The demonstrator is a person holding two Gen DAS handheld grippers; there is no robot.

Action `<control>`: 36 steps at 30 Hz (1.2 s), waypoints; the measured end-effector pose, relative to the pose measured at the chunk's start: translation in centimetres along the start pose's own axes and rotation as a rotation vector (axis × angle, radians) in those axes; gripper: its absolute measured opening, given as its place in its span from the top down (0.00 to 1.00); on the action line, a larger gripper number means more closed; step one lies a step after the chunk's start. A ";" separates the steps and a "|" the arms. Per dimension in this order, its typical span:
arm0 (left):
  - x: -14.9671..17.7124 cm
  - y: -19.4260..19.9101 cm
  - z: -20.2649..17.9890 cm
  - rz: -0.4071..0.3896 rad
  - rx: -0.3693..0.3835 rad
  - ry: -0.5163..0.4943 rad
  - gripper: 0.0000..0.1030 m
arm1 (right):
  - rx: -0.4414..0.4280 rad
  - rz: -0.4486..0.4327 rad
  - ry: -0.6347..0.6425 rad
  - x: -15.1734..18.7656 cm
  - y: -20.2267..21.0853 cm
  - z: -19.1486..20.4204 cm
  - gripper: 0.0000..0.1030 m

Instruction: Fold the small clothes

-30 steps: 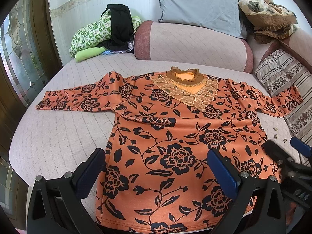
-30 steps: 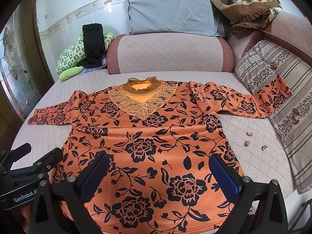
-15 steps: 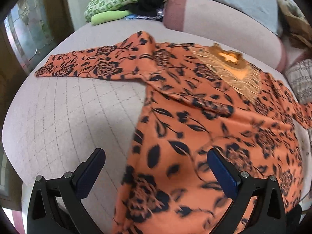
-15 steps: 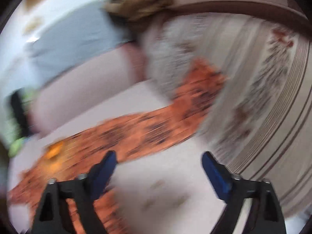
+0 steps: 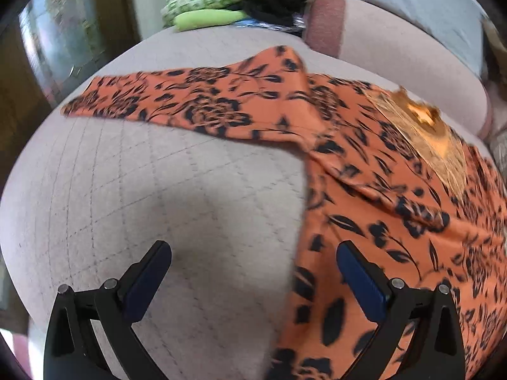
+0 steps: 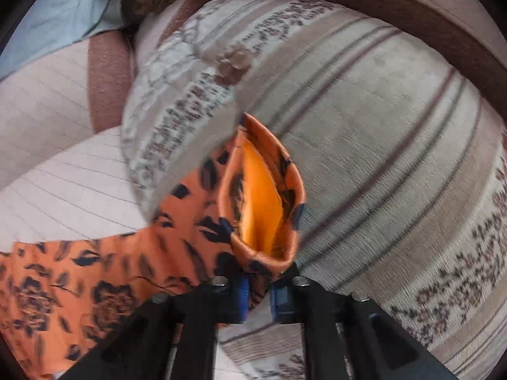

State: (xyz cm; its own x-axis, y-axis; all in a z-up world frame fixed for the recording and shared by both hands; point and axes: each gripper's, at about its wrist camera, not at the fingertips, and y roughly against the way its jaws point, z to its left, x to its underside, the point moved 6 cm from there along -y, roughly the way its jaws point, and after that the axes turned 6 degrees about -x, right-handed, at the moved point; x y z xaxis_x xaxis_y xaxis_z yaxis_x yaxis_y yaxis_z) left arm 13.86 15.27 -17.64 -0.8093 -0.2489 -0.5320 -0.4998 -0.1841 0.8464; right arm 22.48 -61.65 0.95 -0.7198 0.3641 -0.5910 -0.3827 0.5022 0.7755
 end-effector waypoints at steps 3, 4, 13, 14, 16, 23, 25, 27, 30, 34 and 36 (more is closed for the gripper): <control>-0.2 0.1 1.1 -0.015 0.026 0.055 0.00 | -0.093 -0.089 0.053 -2.2 4.9 2.7 0.94; -0.3 0.3 1.4 -0.021 0.032 0.066 0.00 | -0.128 -0.123 0.073 -2.9 7.0 3.9 0.94; -0.6 0.7 3.7 -0.035 0.083 0.173 0.00 | -0.605 -0.300 0.286 0.1 26.0 24.2 0.94; -0.6 0.8 4.0 -0.037 0.086 0.181 0.00 | -0.666 -0.293 0.301 1.9 27.1 27.0 0.94; -0.7 1.0 4.4 -0.043 0.094 0.199 0.00 | -0.766 -0.257 0.320 5.4 28.0 32.1 0.94; -0.9 0.6 5.1 -0.032 0.098 0.227 0.00 | -0.946 0.097 0.469 21.7 22.1 47.8 0.78; -0.7 0.5 4.9 -0.033 0.095 0.214 0.00 | -0.903 0.222 0.534 26.2 19.4 49.0 0.39; -0.7 0.5 4.7 -0.040 0.094 0.206 0.00 | -0.958 0.178 0.531 26.6 20.2 48.6 0.29; -0.8 1.1 4.3 -0.069 0.105 0.191 0.00 | -1.030 0.183 0.464 25.0 21.7 46.2 0.27; -1.1 3.4 2.9 -0.164 0.160 0.138 0.00 | -1.025 0.110 0.321 21.2 21.7 40.3 0.19; -1.3 5.0 1.2 -0.190 0.255 0.117 0.00 | -1.002 0.107 0.255 20.1 20.7 37.1 0.19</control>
State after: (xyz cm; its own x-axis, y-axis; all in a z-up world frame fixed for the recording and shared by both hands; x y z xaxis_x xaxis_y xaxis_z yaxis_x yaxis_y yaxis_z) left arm 12.00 15.76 -12.68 -0.6609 -0.3427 -0.6676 -0.7113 0.0023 0.7029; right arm 21.56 -14.85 -3.13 -0.8346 0.1328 -0.5346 -0.5317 -0.4477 0.7189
